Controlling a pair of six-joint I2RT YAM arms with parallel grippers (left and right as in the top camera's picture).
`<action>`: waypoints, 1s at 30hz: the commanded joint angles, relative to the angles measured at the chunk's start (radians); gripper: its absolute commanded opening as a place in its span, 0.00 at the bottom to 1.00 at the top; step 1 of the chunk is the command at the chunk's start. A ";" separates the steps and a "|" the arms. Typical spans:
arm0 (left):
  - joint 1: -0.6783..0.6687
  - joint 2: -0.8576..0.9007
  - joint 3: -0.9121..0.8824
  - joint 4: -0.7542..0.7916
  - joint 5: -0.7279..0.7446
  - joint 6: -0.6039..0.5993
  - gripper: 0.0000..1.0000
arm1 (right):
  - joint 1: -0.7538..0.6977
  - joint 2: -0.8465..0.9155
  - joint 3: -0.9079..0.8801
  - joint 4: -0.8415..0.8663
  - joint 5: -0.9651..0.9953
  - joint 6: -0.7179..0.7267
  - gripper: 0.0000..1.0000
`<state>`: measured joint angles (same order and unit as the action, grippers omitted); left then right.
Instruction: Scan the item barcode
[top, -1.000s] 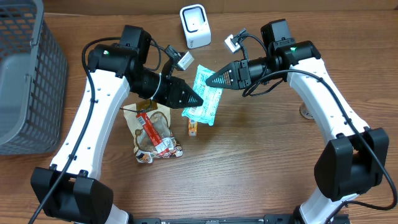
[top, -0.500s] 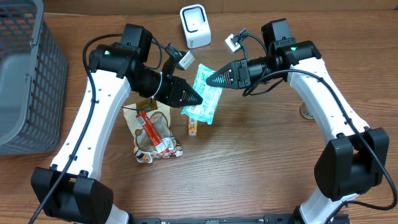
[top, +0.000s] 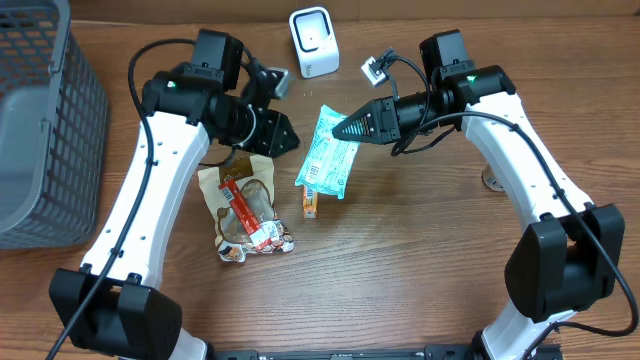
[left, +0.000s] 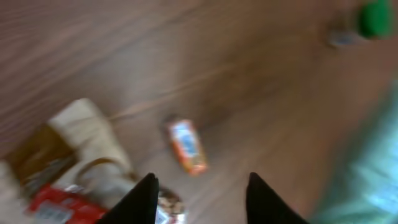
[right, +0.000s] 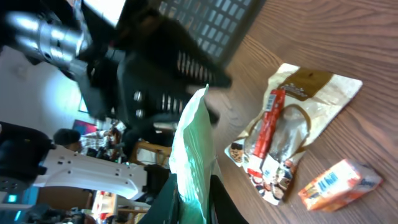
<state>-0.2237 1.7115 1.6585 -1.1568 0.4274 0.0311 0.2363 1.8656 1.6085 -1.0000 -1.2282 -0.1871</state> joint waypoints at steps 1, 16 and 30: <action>0.009 -0.011 0.014 0.021 -0.377 -0.161 0.58 | 0.005 -0.009 0.011 0.007 0.080 -0.005 0.04; 0.232 -0.011 0.014 0.149 -0.685 -0.342 1.00 | 0.021 -0.009 0.212 0.105 0.554 0.222 0.03; 0.341 -0.011 0.014 0.164 -0.591 -0.342 1.00 | 0.225 0.007 0.426 0.514 1.286 -0.291 0.04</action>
<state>0.1181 1.7115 1.6585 -0.9947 -0.1818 -0.2905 0.4095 1.8751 2.0090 -0.5514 -0.1356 -0.2146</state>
